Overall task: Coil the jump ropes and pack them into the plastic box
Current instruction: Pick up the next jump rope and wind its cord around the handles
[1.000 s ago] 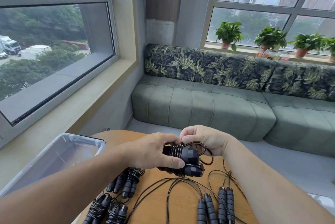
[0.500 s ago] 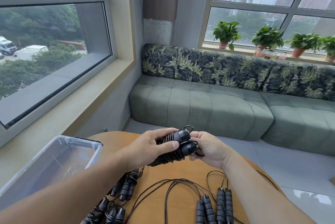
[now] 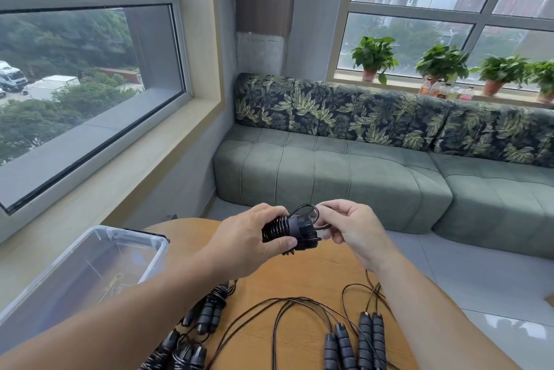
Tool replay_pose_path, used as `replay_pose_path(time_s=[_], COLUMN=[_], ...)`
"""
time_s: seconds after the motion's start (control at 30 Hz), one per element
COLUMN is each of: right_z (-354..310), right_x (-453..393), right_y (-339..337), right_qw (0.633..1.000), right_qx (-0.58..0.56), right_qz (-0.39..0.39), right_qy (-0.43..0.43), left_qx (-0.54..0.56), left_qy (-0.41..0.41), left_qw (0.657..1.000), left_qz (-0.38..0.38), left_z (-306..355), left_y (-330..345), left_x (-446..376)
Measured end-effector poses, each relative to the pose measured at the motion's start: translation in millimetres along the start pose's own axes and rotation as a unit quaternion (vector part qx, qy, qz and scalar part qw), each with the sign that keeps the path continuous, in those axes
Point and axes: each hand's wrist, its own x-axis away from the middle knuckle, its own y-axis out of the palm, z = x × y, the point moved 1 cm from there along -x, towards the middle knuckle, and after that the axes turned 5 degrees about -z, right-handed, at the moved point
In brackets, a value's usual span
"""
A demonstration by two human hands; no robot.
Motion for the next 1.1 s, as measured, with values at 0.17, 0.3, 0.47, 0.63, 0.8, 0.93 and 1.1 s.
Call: replay_pose_path(time_s=[0.17,0.3,0.47,0.63,0.8,0.93,1.1], right_z=[-3,-1,-10,-20,-22,-15,-15], right_x=[1,0,4,11,9,7,10], right_y=[-3,6,18,20,22,24,35], right_qw=[0.995,0.991,1.0,0.994,0.974,0.974,0.927], right_qx=[-0.097,-0.117,-0.009,0.112,0.22,0.223,0.36], right_qz=[0.032,0.031,0.023,-0.016,-0.019,-0.016,0.028], right_qy=[0.022,0.057,0.017,-0.012,-0.046,-0.03,-0.098], left_qx=[-0.081,-0.128,-0.165,-0.165,-0.198,-0.232,-0.251], left_qy=[-0.008,-0.013,-0.02,-0.03,-0.028,-0.014,-0.016], left_qw=[0.997,0.992,0.986,0.985,0.979,0.972,0.967], left_qz=[-0.002,0.001,0.002,0.027,0.03,0.026,0.034], left_z=[3,8,9,3,1,2,-3], left_y=[-2,-3,0,3,4,8,14], left_x=[6,6,5,2,3,2,-1])
